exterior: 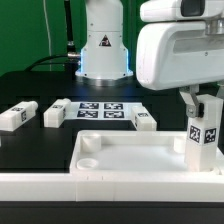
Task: Assemble desk
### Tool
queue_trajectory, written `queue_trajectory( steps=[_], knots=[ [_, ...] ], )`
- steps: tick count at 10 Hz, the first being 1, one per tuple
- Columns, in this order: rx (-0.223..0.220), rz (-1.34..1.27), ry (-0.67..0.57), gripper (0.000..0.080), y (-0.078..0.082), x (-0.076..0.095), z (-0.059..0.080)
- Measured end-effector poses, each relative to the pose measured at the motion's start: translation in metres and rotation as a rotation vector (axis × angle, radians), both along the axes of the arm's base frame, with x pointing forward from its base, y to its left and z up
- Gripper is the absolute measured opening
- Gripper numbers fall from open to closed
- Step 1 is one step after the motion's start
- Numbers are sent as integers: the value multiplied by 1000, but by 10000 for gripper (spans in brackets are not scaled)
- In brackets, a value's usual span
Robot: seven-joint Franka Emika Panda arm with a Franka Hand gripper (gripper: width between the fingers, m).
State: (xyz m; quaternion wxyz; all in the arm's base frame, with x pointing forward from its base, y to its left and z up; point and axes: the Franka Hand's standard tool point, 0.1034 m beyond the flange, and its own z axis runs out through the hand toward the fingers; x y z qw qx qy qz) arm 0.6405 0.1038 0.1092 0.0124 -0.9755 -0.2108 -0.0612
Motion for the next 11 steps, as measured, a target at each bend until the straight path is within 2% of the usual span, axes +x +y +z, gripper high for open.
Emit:
queue_trajectory(
  steps=[2,4,7,11],
  knots=[
    [16,-90,6,288,-1,0,0],
    [58,-353,21,290,-3,0,0],
    [86,-640,28,291,-3,0,-1],
    [76,-861,30,297,-15,-1,-1]
  ],
)
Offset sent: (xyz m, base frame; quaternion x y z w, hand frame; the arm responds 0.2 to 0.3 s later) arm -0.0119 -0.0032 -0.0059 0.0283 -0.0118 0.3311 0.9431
